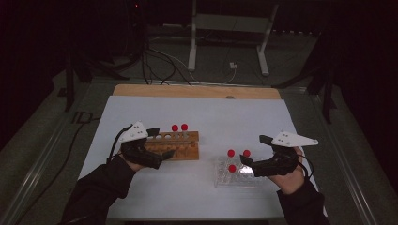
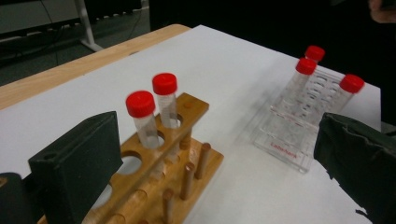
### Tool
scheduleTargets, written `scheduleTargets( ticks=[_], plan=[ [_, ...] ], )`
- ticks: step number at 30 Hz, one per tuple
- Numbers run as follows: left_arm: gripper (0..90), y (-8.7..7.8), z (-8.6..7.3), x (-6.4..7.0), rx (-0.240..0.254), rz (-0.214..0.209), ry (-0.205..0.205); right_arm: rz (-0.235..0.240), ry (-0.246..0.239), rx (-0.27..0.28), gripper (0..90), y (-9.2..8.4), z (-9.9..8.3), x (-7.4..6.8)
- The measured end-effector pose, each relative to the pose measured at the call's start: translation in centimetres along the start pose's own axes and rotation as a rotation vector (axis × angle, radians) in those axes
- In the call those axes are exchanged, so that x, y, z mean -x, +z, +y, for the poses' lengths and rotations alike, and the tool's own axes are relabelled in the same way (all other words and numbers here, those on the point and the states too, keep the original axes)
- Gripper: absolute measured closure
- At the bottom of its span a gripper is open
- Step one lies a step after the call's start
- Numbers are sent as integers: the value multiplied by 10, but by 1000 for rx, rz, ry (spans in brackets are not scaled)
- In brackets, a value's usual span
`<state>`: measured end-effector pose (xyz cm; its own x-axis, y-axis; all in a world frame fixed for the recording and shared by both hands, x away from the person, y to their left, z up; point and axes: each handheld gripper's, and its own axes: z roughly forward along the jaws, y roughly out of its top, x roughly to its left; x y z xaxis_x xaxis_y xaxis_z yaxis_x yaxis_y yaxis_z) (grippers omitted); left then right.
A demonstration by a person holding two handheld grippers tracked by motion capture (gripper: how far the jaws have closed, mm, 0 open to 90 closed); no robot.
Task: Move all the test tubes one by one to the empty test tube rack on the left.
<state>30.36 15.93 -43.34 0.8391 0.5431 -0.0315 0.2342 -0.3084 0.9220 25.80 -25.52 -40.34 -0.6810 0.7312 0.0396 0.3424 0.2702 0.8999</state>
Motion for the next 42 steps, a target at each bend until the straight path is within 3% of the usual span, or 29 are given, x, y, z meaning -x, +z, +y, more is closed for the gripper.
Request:
scheduleTargets(
  ticks=[9, 20, 29, 33, 35, 42],
  plan=[
    [16, -4, -9, 12, -7, -34, 12, -33, 31, -54, 30, 6, -19, 7],
    [16, -6, -15, 17, 0, -44, 7, -66, 69, -159, 170, 21, -46, 11],
    [16, -4, -21, 15, -9, -41, -1, -87, 55, -209, 483, 32, -55, 12],
    [17, -4, -21, 15, -11, -40, 2, -88, 16, -237, 594, 38, -56, 11],
    [16, -4, -21, 16, -10, -38, 3, -93, -7, -249, 632, 40, -55, 11],
    [16, -3, -22, 15, -14, -43, -1, -96, -13, -245, 739, 44, -51, 11]
  ],
)
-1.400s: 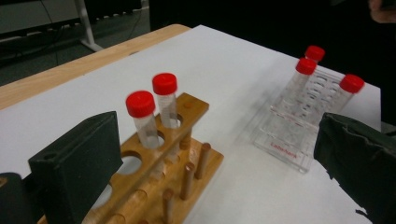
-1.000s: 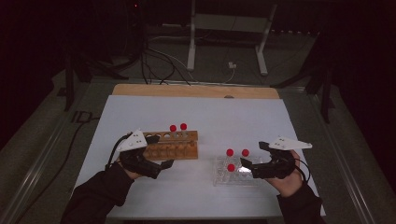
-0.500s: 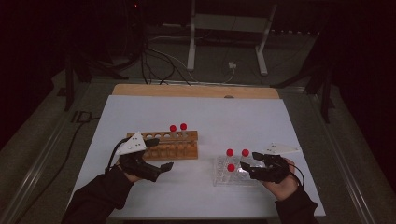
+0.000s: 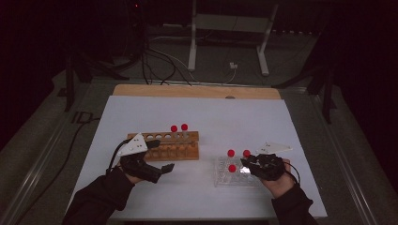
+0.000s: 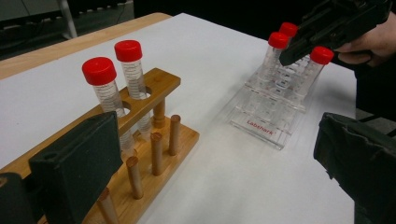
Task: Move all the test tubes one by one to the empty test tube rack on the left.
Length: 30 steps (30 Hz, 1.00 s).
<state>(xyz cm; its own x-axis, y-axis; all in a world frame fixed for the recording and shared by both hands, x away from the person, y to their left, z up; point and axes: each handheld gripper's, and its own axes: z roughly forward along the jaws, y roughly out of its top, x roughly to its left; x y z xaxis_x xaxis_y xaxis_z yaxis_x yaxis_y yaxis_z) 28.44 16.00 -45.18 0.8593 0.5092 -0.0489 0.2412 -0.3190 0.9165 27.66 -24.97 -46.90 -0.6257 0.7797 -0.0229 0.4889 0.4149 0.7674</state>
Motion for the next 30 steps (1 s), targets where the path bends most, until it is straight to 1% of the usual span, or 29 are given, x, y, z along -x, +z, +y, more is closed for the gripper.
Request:
scheduleTargets(
  ticks=[4, 9, 12, 17, 25, 30],
  plan=[
    [16, 0, 0, 0, -1, 3, 1, -4, -4, -9, 748, 0, 2, -1],
    [16, -1, 0, -1, -1, 1, -1, 0, -2, 0, 751, -4, 4, -1],
    [16, -1, 0, 0, -2, 1, 2, -4, -6, 17, 751, -9, 7, -1],
    [16, -1, 1, 0, 0, -6, 0, -1, 0, 43, 752, -21, 13, -1],
    [16, -2, 3, 0, -3, -15, -3, -4, -18, 69, 752, -35, 25, -2],
    [16, -2, 4, 0, -5, -15, -1, -8, -20, 90, 752, -42, 34, 0]
  ],
)
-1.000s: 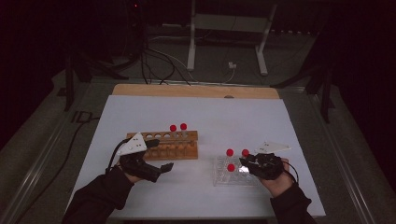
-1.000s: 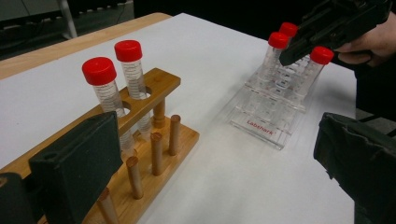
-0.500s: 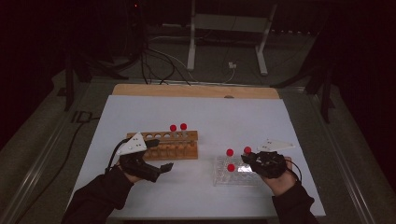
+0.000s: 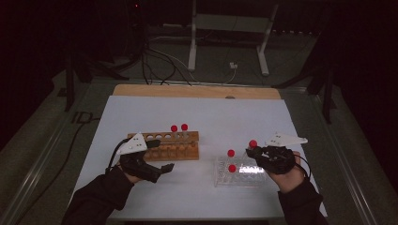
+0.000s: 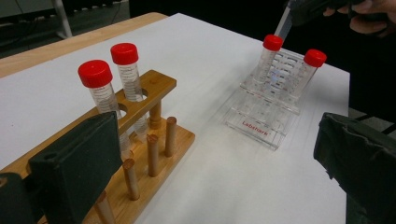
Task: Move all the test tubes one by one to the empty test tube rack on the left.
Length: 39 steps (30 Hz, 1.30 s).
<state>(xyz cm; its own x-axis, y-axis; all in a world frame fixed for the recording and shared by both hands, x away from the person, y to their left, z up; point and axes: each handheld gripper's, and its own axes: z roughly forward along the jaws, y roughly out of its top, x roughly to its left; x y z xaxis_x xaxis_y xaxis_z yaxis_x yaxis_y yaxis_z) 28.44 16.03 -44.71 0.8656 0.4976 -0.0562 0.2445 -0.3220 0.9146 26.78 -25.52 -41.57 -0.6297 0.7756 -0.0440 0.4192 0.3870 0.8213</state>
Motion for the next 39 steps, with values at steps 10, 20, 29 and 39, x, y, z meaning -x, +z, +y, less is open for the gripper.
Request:
scheduleTargets(
  ticks=[10, 20, 29, 39],
  plan=[
    [16, 0, 2, 0, 0, -8, -1, -14, -16, 26, 752, -4, 16, 3],
    [16, 0, 5, 2, 1, -19, 5, 2, -55, 55, 752, 4, 37, -4],
    [17, 1, 6, 3, 1, -21, 7, 54, -92, 65, 752, 16, 48, -23],
    [17, 3, 10, 6, 0, -37, 20, 126, -133, 35, 752, 35, 51, -48]
  ],
)
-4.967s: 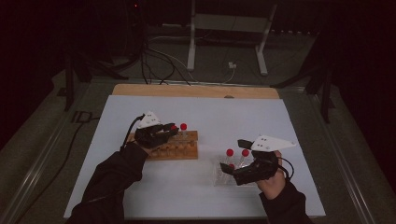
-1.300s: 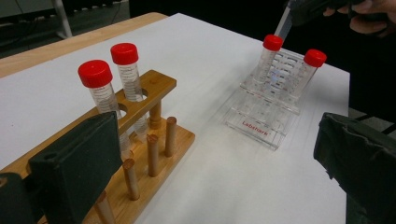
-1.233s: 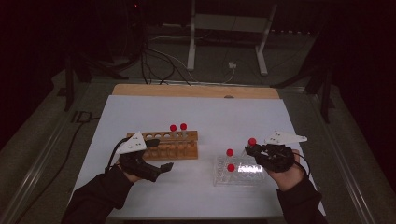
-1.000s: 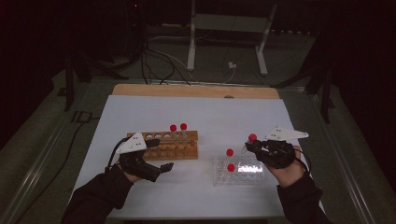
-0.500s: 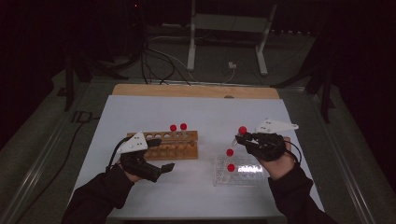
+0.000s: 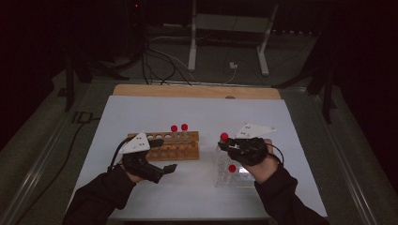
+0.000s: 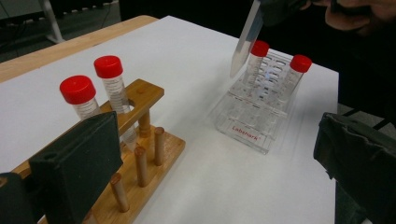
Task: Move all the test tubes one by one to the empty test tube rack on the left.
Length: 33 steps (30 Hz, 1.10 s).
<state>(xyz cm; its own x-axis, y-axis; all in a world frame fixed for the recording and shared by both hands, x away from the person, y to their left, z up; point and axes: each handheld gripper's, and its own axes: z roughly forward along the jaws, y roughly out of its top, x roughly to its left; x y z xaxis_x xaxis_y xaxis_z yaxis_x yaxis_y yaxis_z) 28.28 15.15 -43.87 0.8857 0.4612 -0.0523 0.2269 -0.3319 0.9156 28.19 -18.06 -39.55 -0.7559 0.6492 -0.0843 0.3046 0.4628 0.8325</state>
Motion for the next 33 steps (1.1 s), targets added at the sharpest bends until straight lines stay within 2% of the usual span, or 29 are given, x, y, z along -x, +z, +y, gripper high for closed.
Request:
scheduleTargets(
  ticks=[13, 21, 28, 33],
  plan=[
    [17, 5, 10, 9, 15, -40, 21, 92, -32, -42, 752, 21, -5, -29],
    [22, 11, 17, 18, 21, -65, 51, 128, -47, -74, 752, 32, -10, -42],
    [80, 16, 24, 24, 32, -89, 73, 155, -58, -83, 752, 36, -10, -49],
    [187, 22, 28, 29, 38, -107, 94, 166, -64, -88, 752, 38, -10, -54]
  ],
)
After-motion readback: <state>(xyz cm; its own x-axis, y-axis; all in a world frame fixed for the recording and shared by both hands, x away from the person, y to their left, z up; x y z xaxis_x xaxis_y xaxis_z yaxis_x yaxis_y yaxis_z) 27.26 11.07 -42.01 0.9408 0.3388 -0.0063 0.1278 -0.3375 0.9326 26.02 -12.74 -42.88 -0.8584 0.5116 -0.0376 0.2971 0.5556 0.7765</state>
